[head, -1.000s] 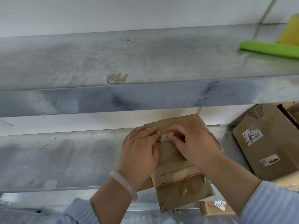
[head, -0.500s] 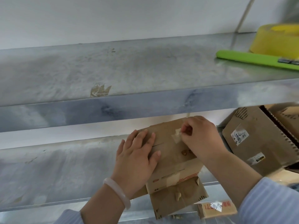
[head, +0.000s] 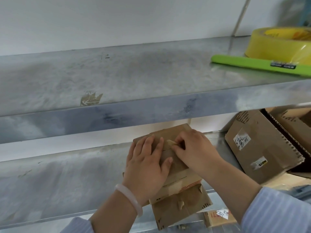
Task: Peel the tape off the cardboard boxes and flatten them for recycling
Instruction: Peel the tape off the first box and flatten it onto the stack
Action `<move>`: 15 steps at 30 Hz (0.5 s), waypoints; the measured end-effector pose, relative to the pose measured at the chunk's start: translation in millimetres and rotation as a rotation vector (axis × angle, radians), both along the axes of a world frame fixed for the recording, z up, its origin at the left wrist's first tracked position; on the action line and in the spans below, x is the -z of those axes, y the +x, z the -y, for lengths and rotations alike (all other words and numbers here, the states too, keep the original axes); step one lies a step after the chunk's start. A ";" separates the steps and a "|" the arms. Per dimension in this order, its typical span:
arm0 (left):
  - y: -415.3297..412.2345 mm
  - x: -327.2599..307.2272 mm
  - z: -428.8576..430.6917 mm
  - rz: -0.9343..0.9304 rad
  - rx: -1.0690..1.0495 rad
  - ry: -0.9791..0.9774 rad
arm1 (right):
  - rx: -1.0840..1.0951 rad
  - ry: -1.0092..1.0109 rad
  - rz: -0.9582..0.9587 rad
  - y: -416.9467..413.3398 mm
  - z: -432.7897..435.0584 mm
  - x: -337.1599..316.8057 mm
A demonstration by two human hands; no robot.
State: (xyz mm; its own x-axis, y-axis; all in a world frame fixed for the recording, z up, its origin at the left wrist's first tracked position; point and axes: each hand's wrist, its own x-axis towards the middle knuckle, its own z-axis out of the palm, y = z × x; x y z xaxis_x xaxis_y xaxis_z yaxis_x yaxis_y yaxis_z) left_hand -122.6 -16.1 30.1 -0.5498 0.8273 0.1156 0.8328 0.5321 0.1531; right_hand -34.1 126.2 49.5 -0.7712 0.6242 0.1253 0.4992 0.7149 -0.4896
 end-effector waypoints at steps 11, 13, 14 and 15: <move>-3.9 2.3 -2.2 0.021 -0.022 -0.039 | 0.047 0.198 -0.080 24.9 -28.8 -10.0; -3.2 0.8 -3.5 0.001 -0.015 -0.052 | -0.023 0.140 -0.009 18.8 -22.3 -6.6; -3.1 -0.4 -3.9 -0.016 -0.011 -0.064 | -0.031 0.085 0.019 16.5 -20.3 -4.4; -2.9 -2.2 -4.4 -0.033 -0.008 -0.076 | -0.029 0.043 0.031 14.9 -19.5 -3.2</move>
State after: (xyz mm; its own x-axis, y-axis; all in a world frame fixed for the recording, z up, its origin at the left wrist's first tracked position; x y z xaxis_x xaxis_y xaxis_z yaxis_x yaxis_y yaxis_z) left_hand -125.5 -11.7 32.2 -0.5529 0.8302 0.0712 0.8326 0.5473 0.0845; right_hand -19.2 145.6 52.6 -0.7928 0.5961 0.1273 0.4922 0.7493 -0.4431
